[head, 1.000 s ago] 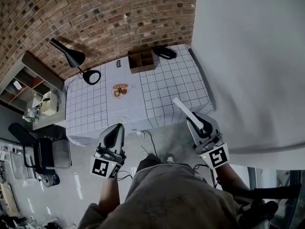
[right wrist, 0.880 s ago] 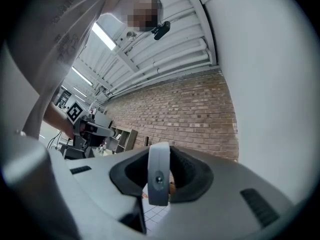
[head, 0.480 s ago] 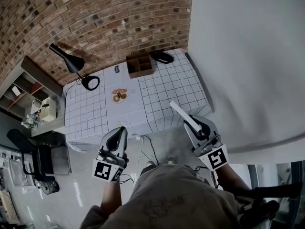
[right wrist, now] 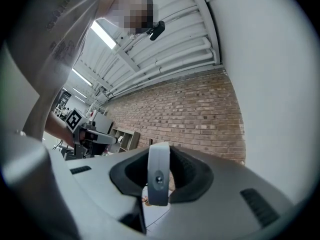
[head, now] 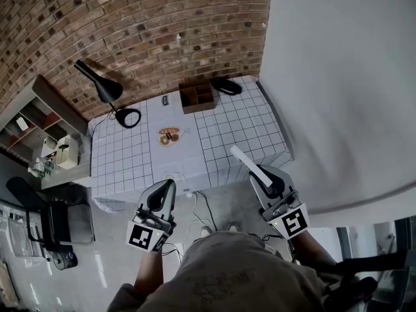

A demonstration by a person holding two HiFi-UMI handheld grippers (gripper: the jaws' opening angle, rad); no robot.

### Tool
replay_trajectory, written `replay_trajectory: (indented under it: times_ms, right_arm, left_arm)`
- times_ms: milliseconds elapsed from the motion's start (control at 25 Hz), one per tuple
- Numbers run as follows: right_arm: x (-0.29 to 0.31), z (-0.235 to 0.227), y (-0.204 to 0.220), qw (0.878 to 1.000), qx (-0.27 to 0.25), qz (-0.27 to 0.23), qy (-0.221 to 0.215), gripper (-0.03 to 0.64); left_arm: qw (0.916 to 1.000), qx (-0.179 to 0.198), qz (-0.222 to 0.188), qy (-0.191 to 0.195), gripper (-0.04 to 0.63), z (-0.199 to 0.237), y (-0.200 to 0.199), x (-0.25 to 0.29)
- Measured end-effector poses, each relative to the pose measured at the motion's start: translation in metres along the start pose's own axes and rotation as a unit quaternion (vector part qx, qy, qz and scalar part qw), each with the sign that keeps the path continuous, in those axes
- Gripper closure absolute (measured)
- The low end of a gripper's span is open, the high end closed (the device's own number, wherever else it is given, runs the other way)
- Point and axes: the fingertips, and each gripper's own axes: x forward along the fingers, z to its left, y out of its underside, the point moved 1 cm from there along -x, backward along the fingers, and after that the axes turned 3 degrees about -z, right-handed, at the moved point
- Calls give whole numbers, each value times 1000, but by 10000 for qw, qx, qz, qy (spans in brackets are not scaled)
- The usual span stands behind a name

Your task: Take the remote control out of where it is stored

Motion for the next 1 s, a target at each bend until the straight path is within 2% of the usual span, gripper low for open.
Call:
replay_trajectory:
  times_ms: [200,400,520,680,1000]
  right_arm:
    - [9,20,-4,10000,-88,15,-8,529]
    - [15,37,-7,9999,-123,38,-2,529]
    - [17,44,-7,9999,-133,81,27,529]
    - [15,49,-2,9999,-12,108,97,529]
    - [15,51,-2,9998,-41,120,125,529]
  left_arm:
    - [10000,17,85,6,591,15,6,-11]
    - [9999,-121,114,-32,591,27,10,-24]
    - [9999,-33,88,-87,591,33,10,-32]
    - [10000,29,-53,-32,591,31,2,-33]
    - [9999,-8,-63,118,591,25,1,-29]
